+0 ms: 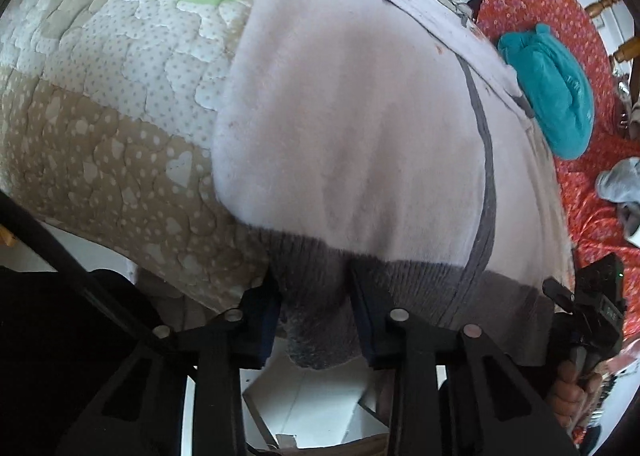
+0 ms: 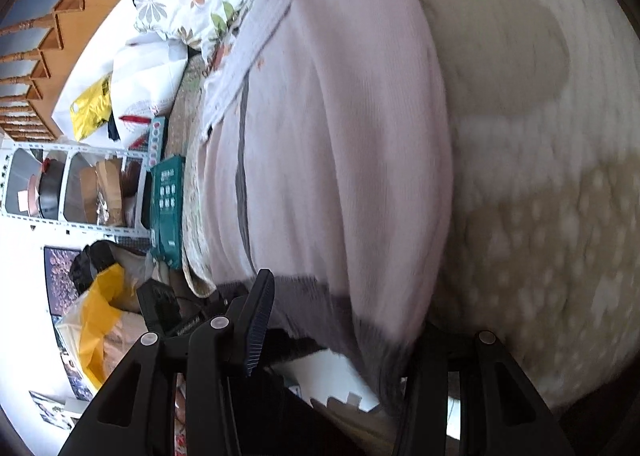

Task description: Fold small clothes

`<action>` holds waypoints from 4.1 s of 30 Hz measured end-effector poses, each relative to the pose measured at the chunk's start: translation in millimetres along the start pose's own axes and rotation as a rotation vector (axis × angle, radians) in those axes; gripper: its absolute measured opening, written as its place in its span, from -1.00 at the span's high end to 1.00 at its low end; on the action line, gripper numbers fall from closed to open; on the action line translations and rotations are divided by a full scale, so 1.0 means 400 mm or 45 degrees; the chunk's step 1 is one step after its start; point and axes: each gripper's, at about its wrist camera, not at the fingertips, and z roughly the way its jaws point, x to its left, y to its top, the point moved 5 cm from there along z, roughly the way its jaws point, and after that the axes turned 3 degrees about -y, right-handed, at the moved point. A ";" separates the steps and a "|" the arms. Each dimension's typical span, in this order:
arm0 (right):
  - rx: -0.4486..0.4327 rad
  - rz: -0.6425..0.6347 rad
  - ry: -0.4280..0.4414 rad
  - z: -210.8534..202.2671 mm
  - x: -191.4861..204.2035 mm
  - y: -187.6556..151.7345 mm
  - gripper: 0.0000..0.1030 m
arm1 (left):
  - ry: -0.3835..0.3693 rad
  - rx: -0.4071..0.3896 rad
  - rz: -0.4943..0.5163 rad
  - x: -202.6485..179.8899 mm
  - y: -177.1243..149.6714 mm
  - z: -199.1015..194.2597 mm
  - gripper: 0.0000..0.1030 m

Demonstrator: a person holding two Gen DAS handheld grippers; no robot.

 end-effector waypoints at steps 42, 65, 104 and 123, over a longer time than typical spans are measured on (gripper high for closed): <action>-0.318 -0.331 -0.241 -0.029 0.275 0.461 0.91 | 0.119 -0.324 0.139 -0.189 0.655 -0.017 0.76; -0.573 -0.161 -0.346 -0.074 0.143 0.733 -0.15 | 0.161 -0.395 -0.017 -0.148 0.810 0.023 -0.09; -0.219 -0.991 -0.839 0.669 0.786 0.685 0.04 | 0.342 -0.104 0.060 0.065 0.620 -0.044 -0.07; -0.375 -0.634 -1.151 0.028 0.153 0.466 -0.04 | 0.601 -0.160 0.339 -0.097 0.586 0.043 -0.09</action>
